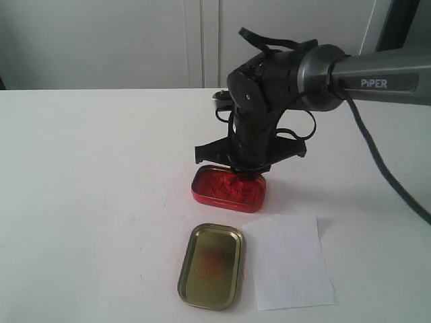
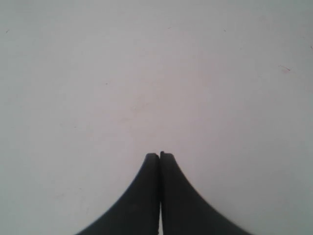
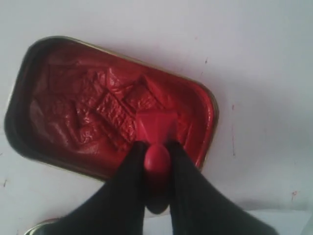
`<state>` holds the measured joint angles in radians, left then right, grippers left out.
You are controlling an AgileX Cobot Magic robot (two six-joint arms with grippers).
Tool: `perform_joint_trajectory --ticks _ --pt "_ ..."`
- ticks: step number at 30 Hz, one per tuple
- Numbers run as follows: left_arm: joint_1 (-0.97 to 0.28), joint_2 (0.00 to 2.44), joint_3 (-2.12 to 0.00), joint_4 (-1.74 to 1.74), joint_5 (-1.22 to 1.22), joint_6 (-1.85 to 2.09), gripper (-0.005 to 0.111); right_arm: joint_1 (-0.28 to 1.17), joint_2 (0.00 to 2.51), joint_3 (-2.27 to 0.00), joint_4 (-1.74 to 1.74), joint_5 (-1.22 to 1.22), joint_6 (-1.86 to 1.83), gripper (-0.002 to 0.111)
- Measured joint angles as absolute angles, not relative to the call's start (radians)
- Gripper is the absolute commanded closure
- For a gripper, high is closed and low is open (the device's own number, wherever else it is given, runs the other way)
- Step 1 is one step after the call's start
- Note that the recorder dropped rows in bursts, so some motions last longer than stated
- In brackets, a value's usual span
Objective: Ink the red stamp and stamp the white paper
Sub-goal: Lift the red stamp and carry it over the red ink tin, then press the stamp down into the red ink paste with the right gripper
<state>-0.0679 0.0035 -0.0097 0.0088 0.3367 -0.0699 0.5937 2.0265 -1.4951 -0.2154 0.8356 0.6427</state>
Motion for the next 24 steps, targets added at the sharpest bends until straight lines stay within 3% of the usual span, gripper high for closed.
perform_joint_trajectory --ticks 24 --pt "-0.068 0.003 -0.010 0.009 0.337 -0.070 0.107 0.569 2.096 -1.506 -0.214 0.858 0.734 0.108"
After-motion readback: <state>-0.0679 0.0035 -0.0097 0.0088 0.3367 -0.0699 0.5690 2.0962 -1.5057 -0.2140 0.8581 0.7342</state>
